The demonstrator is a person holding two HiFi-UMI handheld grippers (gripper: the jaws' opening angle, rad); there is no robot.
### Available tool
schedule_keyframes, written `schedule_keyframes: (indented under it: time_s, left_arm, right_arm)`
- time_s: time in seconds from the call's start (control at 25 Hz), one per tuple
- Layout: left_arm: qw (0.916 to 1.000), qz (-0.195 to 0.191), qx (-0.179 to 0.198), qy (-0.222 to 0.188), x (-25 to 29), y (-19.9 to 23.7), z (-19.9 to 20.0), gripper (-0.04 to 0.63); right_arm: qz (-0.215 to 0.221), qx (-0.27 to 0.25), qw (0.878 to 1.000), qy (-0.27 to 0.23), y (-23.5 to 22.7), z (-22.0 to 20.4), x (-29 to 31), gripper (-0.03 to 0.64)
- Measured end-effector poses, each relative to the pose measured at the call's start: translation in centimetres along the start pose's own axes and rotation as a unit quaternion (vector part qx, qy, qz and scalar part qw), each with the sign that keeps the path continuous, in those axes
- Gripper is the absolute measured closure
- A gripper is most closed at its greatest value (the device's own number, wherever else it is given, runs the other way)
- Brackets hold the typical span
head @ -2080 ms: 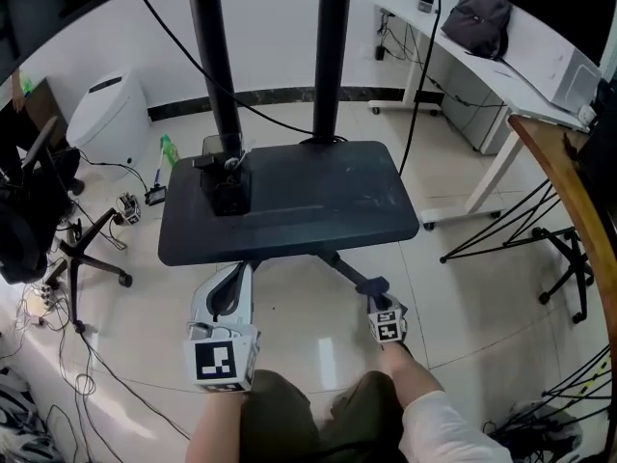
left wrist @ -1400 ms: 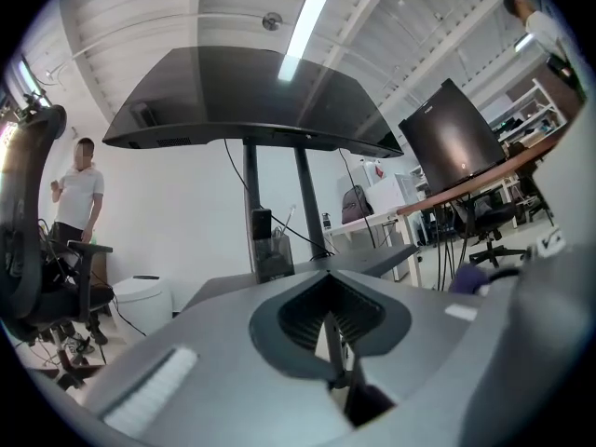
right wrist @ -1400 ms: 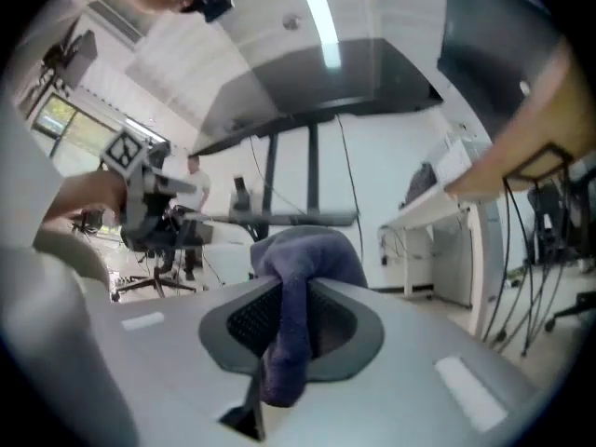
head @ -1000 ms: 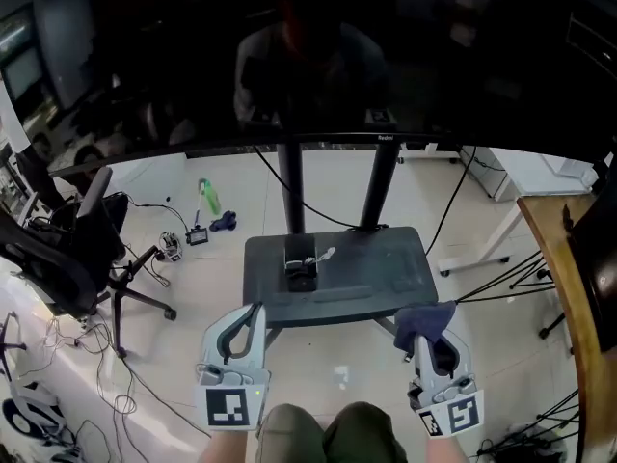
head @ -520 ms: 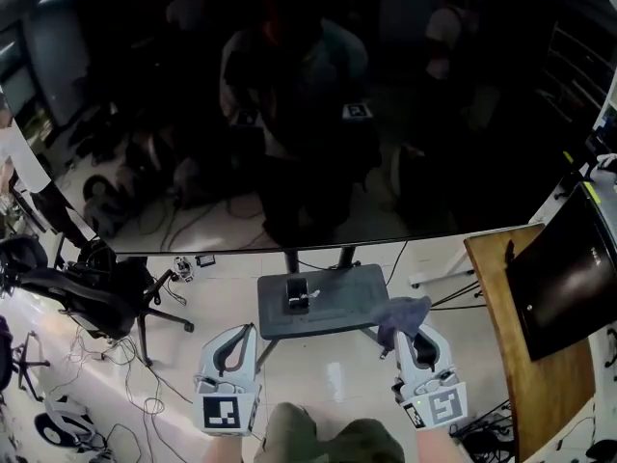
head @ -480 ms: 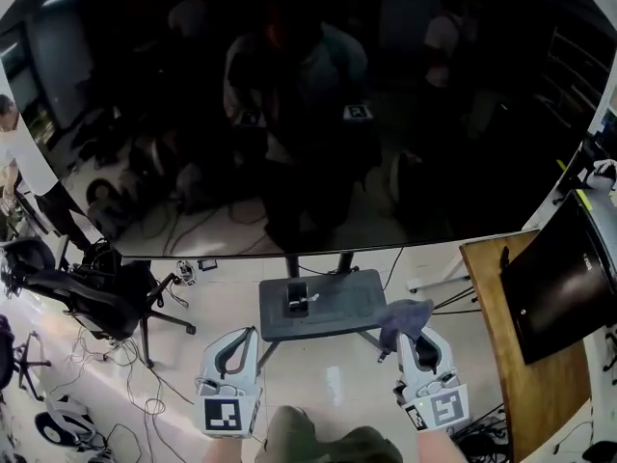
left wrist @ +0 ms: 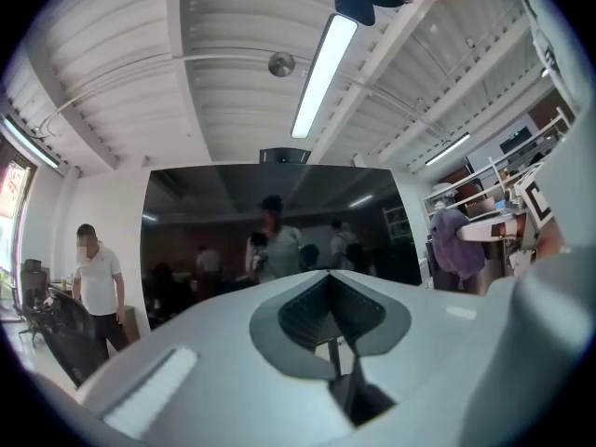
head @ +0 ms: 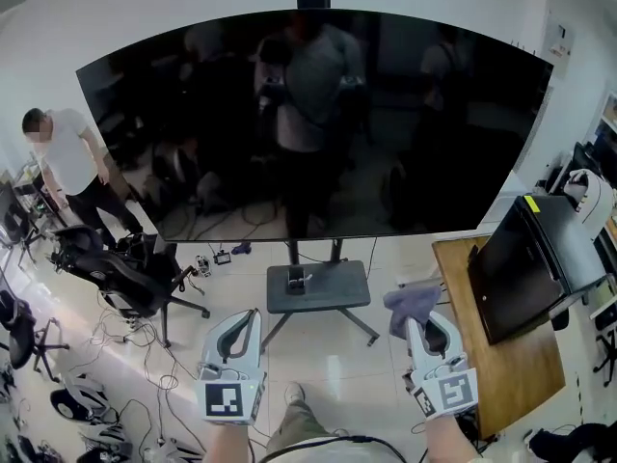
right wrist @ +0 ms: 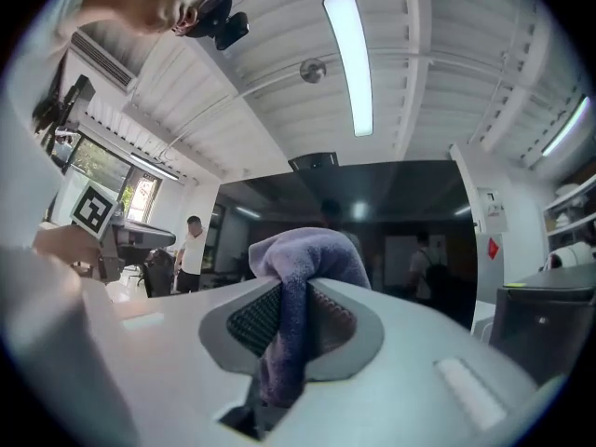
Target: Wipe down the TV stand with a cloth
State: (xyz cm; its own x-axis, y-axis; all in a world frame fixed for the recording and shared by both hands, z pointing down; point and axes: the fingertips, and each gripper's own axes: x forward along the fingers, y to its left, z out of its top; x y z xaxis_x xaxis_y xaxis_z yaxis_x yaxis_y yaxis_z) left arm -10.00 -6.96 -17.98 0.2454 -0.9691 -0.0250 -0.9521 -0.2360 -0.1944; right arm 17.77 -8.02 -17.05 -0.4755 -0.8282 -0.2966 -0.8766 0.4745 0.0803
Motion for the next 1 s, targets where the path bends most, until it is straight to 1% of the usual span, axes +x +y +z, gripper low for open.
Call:
schedule_keyframes:
  time_s: [0.12, 0.2, 0.24, 0.28, 0.32, 0.36, 0.4, 0.44, 0.52, 0.64, 0.68, 0.76, 0.8, 0.88, 1.0]
  left_arm:
    - [1.0, -0.007, -0.004, -0.004, -2.8, -2.2, 1.4, 0.56]
    - [0.9999, -0.012, 0.001, -0.003, -4.3, -3.3, 2.0, 0.56]
    - [0.9998, -0.013, 0.005, -0.015, -5.0, -3.7, 2.7, 0.56]
    - [0.9988, -0.011, 0.009, -0.047, -5.7, -3.9, 3.9, 0.56]
    - [0.9957, -0.01, 0.013, -0.091, -6.3, -4.0, 5.4, 0.56]
    - [0.9919, -0.011, 0.016, -0.125, -7.0, -4.2, 6.8, 0.56]
    - [0.9899, -0.015, 0.019, -0.14, -7.7, -4.3, 7.7, 0.56]
    - [0.9903, -0.021, 0.021, -0.135, -8.5, -4.4, 8.0, 0.56]
    - [0.9938, -0.026, 0.027, -0.104, -9.8, -4.0, 7.6, 0.56]
    - [0.9899, -0.02, 0.027, -0.137, -11.6, -2.8, 9.0, 0.56]
    - [0.9905, -0.021, 0.026, -0.133, -12.5, -2.7, 9.1, 0.56]
    - [0.9946, -0.021, 0.027, -0.098, -13.8, -2.5, 8.2, 0.56]
    - [0.9944, -0.019, 0.028, -0.1, -14.2, -2.2, 8.2, 0.56]
    - [0.9916, -0.022, 0.028, -0.124, -14.9, -2.2, 8.7, 0.56]
    - [0.9908, -0.034, 0.016, -0.13, -15.5, -2.7, 8.4, 0.56]
  right_arm:
    - [0.003, 0.009, 1.0, -0.015, 0.9, 2.3, -2.4, 0.563]
    - [0.007, 0.012, 1.0, -0.018, 1.6, 3.5, -3.8, 0.563]
    - [0.009, 0.012, 1.0, -0.017, 1.9, 4.1, -4.4, 0.563]
    - [0.011, 0.011, 1.0, -0.016, 2.3, 4.8, -5.0, 0.563]
    - [0.012, 0.009, 1.0, -0.016, 2.7, 5.5, -5.6, 0.563]
    - [0.013, 0.006, 1.0, -0.017, 3.2, 6.3, -6.2, 0.563]
    - [0.013, 0.003, 1.0, -0.021, 3.7, 7.2, -6.7, 0.563]
    - [0.012, -0.001, 1.0, -0.026, 4.3, 8.1, -7.1, 0.563]
    - [0.006, -0.003, 0.999, -0.033, 5.6, 9.5, -7.6, 0.563]
    - [0.004, 0.0, 1.0, -0.03, 7.8, 10.8, -8.4, 0.563]
    - [0.004, 0.001, 1.0, -0.029, 8.4, 11.0, -9.0, 0.563]
    - [-0.005, 0.009, 1.0, -0.026, 9.0, 11.0, -9.8, 0.563]
    - [-0.012, 0.017, 0.999, -0.025, 9.1, 10.9, -10.0, 0.563]
    - [-0.02, 0.029, 0.999, -0.021, 9.2, 10.7, -10.6, 0.563]
    - [-0.02, 0.035, 0.999, -0.01, 9.5, 10.1, -11.2, 0.565]
